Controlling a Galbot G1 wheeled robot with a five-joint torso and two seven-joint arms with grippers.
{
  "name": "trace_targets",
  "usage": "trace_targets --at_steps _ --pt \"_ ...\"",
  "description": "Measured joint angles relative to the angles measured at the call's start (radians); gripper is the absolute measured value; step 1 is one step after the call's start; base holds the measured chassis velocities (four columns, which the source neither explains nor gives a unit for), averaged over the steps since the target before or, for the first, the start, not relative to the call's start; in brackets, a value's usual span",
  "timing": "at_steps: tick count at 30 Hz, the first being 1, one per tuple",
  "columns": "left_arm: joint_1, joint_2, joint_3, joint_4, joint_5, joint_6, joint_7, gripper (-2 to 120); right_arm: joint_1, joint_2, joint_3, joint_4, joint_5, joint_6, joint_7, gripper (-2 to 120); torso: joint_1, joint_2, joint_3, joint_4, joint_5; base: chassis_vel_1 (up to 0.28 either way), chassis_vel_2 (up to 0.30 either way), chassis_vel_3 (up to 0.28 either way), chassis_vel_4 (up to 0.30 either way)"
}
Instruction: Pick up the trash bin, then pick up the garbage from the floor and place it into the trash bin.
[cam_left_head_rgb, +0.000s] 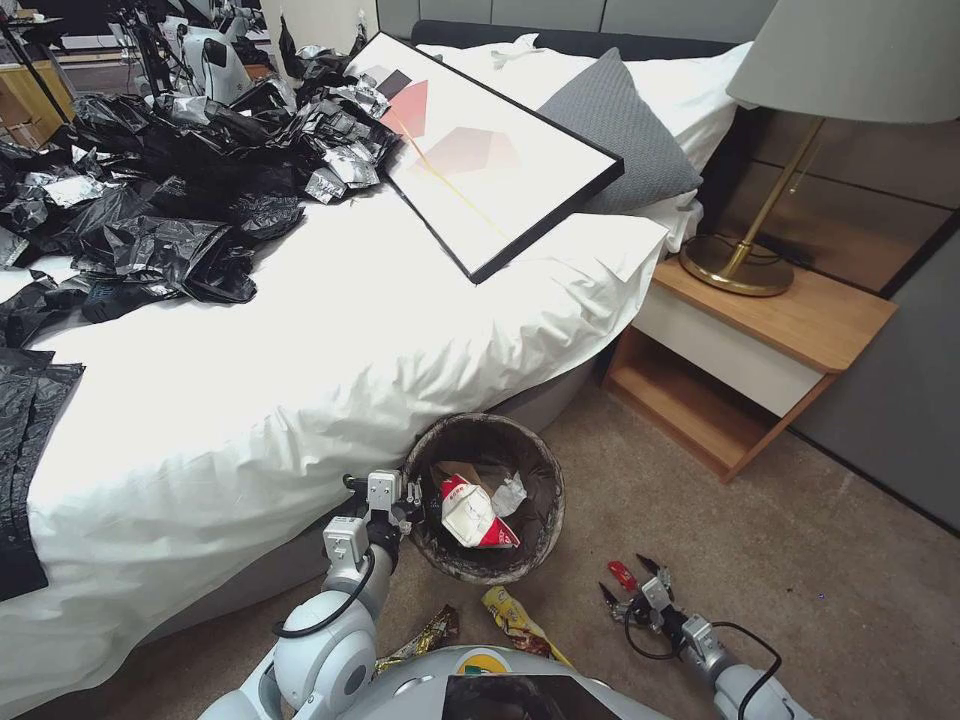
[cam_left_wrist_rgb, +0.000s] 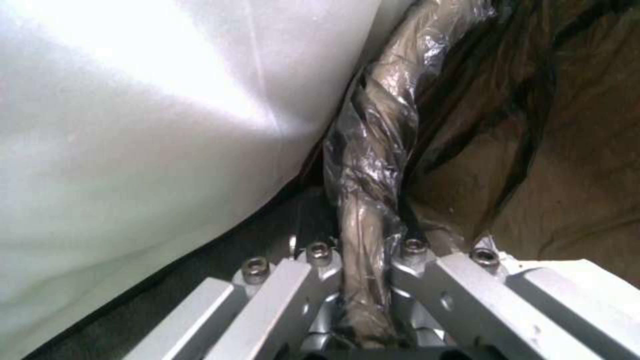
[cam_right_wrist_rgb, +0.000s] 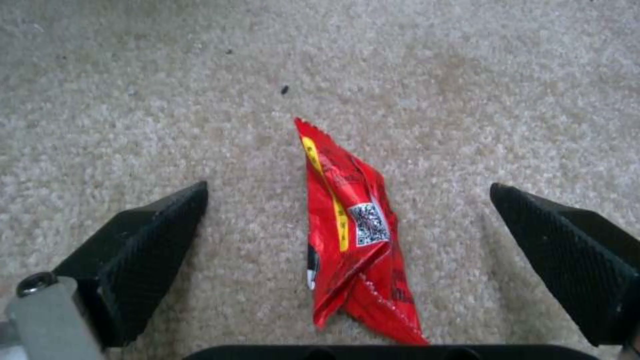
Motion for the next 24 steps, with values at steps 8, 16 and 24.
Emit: trace_targets --at_steps 8,16,24 --pt "-0.004 0.000 0.000 0.004 -0.001 -0.001 -0.001 2 -0.004 0.005 0.002 0.004 -0.009 0.007 -0.002 89 0.000 0.000 0.000 -0.0003 0.0000 0.000 0.000 0.000 0.000" --pt "-0.017 0.001 0.002 0.008 -0.009 -0.001 -0.003 2 -0.043 0.006 0.012 0.049 0.029 -0.004 -0.004 67 0.000 0.000 0.000 0.0003 0.0008 0.000 0.000 0.000 0.000" --pt "-0.024 0.002 0.005 0.009 -0.014 0.002 -0.006 2 -0.065 0.013 0.006 0.079 0.112 -0.031 -0.006 37 0.000 0.000 0.000 0.0004 0.0013 0.000 0.000 0.000 0.000"
